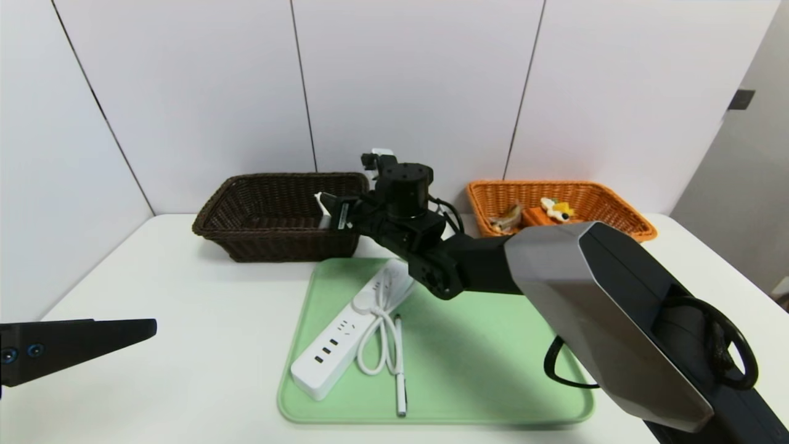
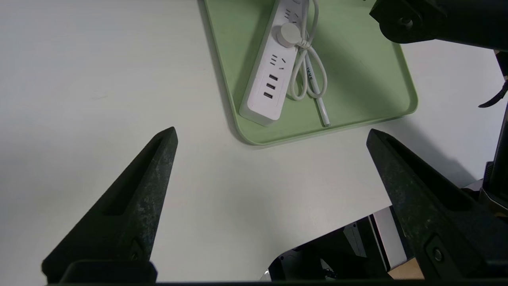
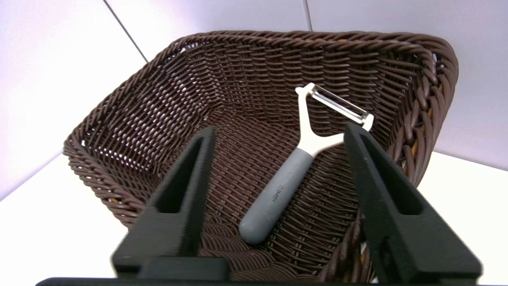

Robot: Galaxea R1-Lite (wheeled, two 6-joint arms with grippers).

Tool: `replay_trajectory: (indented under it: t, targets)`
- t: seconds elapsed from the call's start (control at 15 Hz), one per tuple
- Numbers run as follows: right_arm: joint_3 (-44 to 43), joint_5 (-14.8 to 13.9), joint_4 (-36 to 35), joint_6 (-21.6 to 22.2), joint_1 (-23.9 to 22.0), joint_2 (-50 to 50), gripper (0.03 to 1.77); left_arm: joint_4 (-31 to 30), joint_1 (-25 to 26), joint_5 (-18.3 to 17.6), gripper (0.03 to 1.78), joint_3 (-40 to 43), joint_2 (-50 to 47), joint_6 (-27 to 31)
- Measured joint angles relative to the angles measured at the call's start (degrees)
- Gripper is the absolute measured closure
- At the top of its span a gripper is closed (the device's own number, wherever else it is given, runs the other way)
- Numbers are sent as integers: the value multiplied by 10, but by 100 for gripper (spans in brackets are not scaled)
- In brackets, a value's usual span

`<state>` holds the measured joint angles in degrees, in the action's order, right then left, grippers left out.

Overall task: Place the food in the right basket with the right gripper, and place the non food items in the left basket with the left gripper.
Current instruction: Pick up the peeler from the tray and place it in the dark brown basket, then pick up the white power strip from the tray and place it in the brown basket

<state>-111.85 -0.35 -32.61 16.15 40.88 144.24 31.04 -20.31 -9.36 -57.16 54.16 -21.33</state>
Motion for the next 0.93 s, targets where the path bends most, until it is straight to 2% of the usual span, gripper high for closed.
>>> replay_trajectory:
  t: [0.2,0.4,0.53,0.73,0.87,0.93]
  targets:
    - [0,-2,27,-1,0,-38,48,1,0,1,12,-30,7,1]
    - [0,-1,123,-2,2,-128,36,-1,-8,0,12,-55,23,20]
    - [0,-9,219,-1,1,-206,30,0,-30,0,12,-57,30,37]
    - [1,-49,414,2,-2,-318,23,-8,-86,1,12,-68,54,22]
    - [3,-78,545,38,-5,-380,20,-16,-137,2,12,-92,85,-42]
    - [4,-88,610,83,-7,-405,18,-15,-162,9,12,-103,108,-87]
